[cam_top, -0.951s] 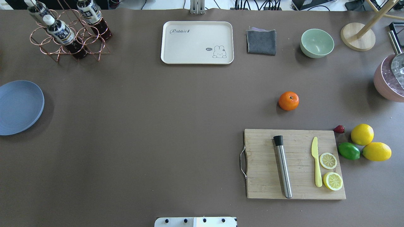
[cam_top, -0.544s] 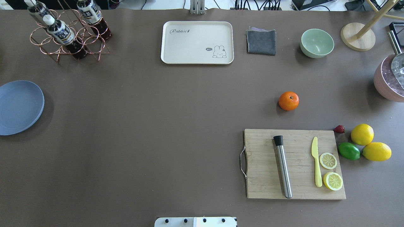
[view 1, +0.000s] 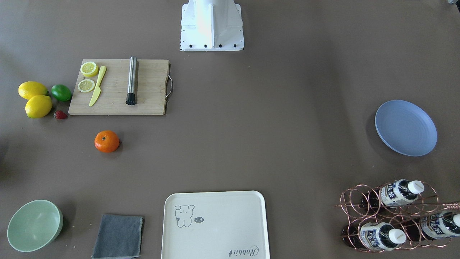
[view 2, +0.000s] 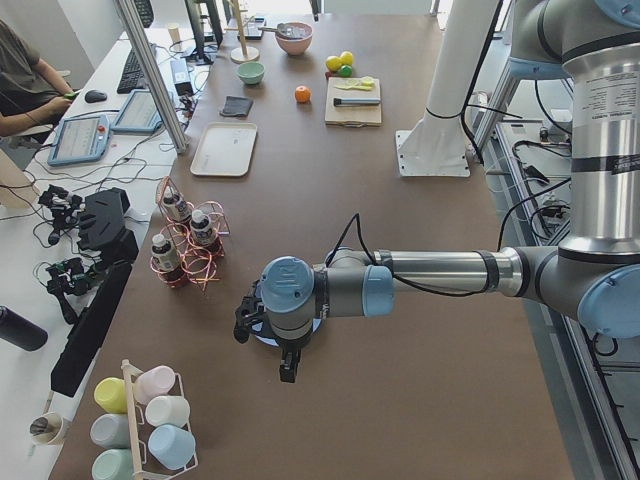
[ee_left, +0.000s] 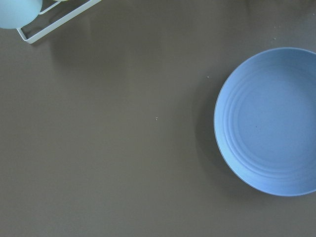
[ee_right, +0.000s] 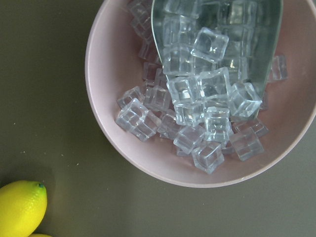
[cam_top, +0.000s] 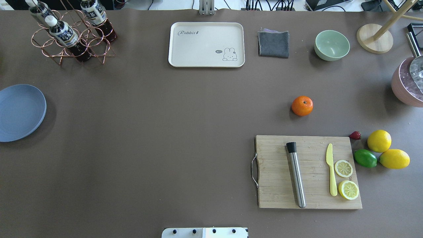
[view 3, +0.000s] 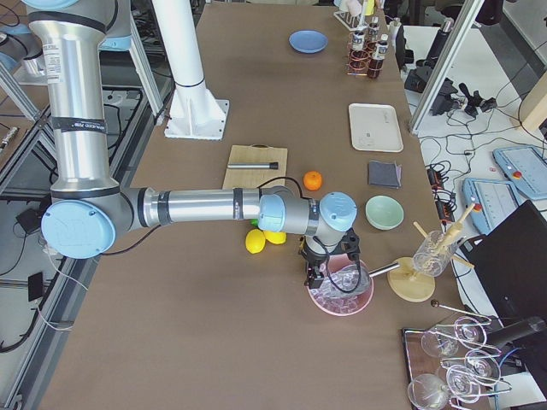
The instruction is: Pick orange to plate
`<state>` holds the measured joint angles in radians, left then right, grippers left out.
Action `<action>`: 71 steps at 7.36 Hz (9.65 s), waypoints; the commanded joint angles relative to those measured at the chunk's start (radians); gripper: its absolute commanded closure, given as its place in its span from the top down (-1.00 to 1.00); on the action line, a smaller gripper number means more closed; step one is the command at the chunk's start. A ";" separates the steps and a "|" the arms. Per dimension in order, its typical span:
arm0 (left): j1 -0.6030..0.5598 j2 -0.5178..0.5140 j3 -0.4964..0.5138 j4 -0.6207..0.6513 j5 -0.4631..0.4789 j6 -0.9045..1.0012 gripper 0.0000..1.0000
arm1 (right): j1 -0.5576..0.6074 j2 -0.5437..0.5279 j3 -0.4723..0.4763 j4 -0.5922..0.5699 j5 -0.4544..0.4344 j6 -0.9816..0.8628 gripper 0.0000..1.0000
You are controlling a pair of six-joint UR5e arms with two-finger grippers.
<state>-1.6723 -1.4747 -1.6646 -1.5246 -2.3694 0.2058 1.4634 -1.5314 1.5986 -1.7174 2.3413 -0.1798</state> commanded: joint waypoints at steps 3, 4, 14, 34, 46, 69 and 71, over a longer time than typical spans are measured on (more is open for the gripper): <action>0.006 0.001 0.005 -0.003 -0.005 0.009 0.95 | 0.000 -0.003 0.009 0.001 0.001 0.000 1.00; 0.008 0.004 0.006 -0.002 -0.005 0.009 0.95 | 0.000 -0.001 0.007 0.001 0.000 0.000 1.00; 0.040 0.001 0.006 -0.058 -0.005 0.006 0.95 | 0.000 -0.004 -0.002 0.001 0.001 0.000 1.00; 0.427 -0.199 0.505 -0.661 0.002 -0.474 -1.00 | -0.023 -0.036 0.007 0.114 0.060 -0.010 1.00; 1.061 -0.418 -0.080 -0.652 0.316 -1.750 -1.00 | -0.406 0.180 0.173 0.256 0.020 0.648 0.98; 0.915 -0.349 -0.115 -0.525 0.314 -1.464 0.59 | -0.995 0.671 0.064 0.165 -0.453 1.391 -1.00; 0.913 -0.349 -0.113 -0.525 0.314 -1.464 0.59 | -1.034 0.680 -0.046 0.322 -0.494 1.483 -1.00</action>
<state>-0.7548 -1.8269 -1.7783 -2.0500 -2.0543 -1.2646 0.4562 -0.8602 1.6205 -1.4890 1.8707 1.2421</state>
